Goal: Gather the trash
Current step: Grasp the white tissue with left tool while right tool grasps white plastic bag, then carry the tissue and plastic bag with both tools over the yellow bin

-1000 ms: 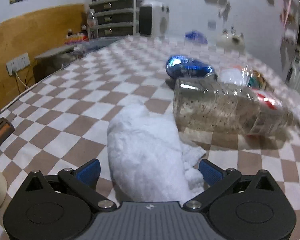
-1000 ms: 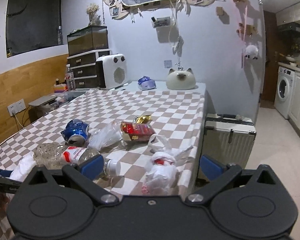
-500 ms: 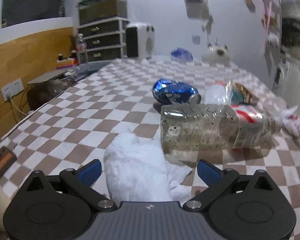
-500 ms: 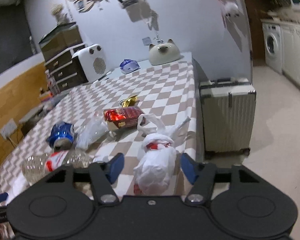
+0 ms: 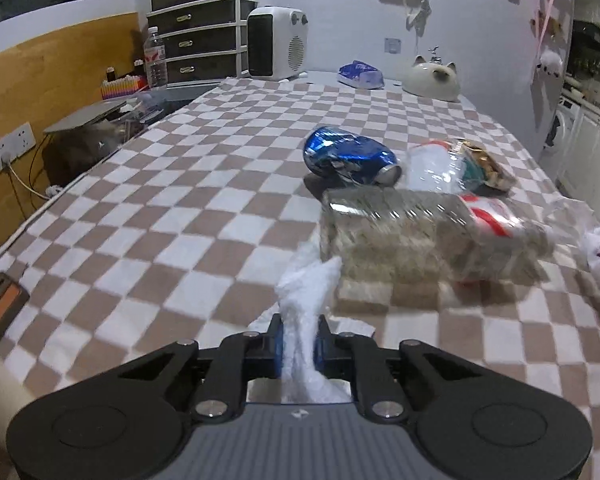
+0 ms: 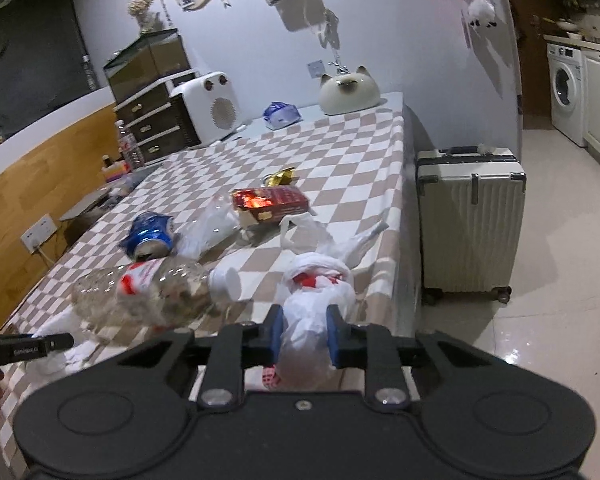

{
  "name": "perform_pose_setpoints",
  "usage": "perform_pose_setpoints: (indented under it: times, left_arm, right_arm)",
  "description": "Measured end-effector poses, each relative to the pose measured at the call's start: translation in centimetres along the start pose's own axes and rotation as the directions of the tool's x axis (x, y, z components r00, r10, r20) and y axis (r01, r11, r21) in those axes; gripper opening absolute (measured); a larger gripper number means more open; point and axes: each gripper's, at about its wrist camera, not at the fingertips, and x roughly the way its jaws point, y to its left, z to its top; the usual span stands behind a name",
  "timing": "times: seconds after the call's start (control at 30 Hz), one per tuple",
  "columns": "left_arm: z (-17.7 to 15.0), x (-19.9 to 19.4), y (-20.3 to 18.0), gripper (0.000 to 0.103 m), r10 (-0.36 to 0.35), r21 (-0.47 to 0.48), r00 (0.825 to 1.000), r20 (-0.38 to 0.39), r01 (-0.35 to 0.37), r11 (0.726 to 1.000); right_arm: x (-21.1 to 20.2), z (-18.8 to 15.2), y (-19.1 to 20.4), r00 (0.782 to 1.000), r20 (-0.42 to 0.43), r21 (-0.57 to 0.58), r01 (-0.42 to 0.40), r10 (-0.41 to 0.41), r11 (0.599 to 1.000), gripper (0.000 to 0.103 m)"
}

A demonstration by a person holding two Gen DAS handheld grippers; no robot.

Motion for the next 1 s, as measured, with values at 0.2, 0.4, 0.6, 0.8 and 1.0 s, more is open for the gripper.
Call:
perform_pose_setpoints:
  times: [0.2,0.4,0.6,0.8,1.0]
  left_arm:
    - [-3.7,-3.7,-1.4,0.015,-0.075,0.017,0.997,-0.015,0.076,0.997]
    - [-7.6,-6.9,-3.7,0.016,-0.143,0.083,0.989,-0.041,0.146,0.986]
    - [-9.3,-8.6,-4.5,0.046,-0.190,0.129,0.981,-0.029,0.192,0.973]
    - [-10.1,-8.8,-6.1,0.077,-0.187,0.215,0.981,-0.047,0.192,0.958]
    - [-10.4,-7.6,-6.0,0.080,-0.102,0.232,0.994,-0.030,0.106,0.967]
  right_arm:
    - [-2.9,-1.7,0.2,0.999,0.012,-0.011,-0.038,0.038,0.999,0.023]
    - [-5.1,-3.0,0.2,0.998,0.020,-0.019,-0.064,0.065,0.998,0.023]
    - [-6.6,-4.1,0.7,0.996,0.021,-0.027,-0.091,0.092,0.995,0.023]
    - [-7.7,-4.8,1.0,0.994,0.025,-0.031,-0.109,0.110,0.994,0.024]
    - [-8.3,-5.2,0.8,0.994,0.025,-0.030,-0.104,0.105,0.994,0.024]
